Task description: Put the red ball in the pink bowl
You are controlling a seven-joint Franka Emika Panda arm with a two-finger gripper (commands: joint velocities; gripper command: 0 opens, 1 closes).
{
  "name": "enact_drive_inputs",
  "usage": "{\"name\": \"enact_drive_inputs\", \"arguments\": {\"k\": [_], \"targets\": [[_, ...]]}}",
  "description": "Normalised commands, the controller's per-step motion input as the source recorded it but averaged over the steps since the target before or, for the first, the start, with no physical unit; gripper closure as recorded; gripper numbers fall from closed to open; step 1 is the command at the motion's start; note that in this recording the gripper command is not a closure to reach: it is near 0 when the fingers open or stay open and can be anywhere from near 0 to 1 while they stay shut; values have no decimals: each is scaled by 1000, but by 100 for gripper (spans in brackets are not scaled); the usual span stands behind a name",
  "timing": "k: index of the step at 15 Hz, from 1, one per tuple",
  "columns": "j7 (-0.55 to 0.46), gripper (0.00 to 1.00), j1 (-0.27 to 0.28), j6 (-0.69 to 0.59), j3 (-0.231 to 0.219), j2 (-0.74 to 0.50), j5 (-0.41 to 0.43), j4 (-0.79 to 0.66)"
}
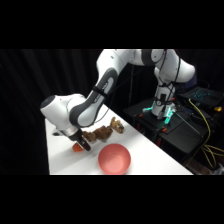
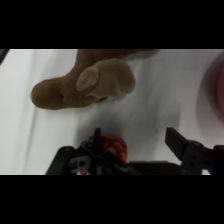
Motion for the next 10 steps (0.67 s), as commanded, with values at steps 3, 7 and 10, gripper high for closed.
{"name": "enact_drive_inputs", "arguments": {"k": [3, 7, 10], "targets": [[-315, 0, -69, -327, 86, 358, -43, 702], [-305, 100, -61, -258, 81, 296, -38, 616], [-316, 100, -79, -137, 75, 222, -27, 446]]}}
